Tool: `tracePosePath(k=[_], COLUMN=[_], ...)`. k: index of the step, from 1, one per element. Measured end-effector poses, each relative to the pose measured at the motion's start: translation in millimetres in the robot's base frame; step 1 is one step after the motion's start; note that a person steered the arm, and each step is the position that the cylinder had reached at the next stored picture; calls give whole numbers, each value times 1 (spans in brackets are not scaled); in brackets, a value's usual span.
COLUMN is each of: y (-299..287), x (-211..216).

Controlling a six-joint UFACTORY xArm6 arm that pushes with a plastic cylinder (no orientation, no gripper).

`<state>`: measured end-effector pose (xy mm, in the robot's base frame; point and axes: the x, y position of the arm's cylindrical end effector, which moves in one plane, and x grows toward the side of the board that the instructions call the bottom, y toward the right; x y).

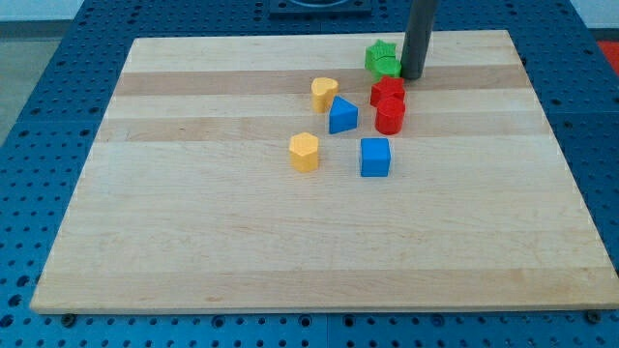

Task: Push the blue cube slightly left

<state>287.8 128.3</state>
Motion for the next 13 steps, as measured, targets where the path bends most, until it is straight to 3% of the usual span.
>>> tracePosePath(k=[2,4,8,13], y=[12,45,52,44], x=[0,33,179,191])
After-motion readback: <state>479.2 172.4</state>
